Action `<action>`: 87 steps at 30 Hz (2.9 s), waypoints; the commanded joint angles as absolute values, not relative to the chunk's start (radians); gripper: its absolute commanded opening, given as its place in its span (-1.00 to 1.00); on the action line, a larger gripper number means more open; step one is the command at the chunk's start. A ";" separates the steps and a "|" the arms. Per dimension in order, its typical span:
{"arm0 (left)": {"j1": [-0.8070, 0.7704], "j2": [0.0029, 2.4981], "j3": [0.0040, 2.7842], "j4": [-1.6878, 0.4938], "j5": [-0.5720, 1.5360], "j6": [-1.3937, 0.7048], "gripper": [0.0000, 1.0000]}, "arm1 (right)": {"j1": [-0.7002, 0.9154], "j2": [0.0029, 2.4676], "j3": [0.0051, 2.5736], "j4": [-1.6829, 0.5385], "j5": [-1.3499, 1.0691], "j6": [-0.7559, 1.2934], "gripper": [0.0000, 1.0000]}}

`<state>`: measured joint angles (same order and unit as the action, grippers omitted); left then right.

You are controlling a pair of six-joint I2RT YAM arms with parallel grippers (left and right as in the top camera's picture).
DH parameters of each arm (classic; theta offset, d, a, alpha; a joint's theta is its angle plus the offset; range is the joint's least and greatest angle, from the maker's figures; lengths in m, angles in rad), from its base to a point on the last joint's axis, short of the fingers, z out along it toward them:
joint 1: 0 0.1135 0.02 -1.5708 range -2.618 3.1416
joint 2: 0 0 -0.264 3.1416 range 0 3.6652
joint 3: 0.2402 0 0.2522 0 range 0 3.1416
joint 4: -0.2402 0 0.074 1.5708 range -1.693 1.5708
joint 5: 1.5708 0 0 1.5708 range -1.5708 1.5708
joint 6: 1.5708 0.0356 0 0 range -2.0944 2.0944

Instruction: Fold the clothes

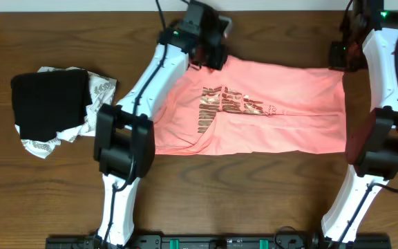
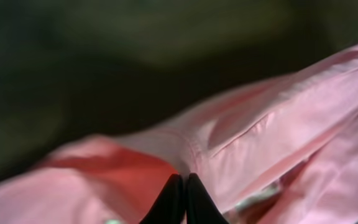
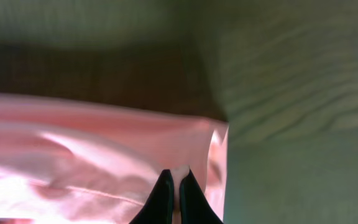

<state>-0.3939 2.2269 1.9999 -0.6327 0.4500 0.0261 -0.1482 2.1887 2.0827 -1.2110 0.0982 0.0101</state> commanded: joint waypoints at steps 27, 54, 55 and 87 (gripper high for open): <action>-0.406 2.334 2.025 -0.503 0.460 0.038 0.23 | -0.178 2.161 2.094 -1.096 0.071 -0.068 -0.97; -0.502 2.476 2.026 -0.401 0.425 0.194 -0.10 | -0.178 2.162 2.093 -1.119 0.072 -0.068 -0.97; -0.501 2.476 2.026 -0.393 0.425 0.194 -0.13 | -0.178 2.162 2.093 -1.119 0.072 -0.068 -0.97; -0.493 2.505 2.026 -0.371 0.312 0.209 -0.12 | -0.178 2.162 2.092 -1.138 0.078 -0.068 -0.98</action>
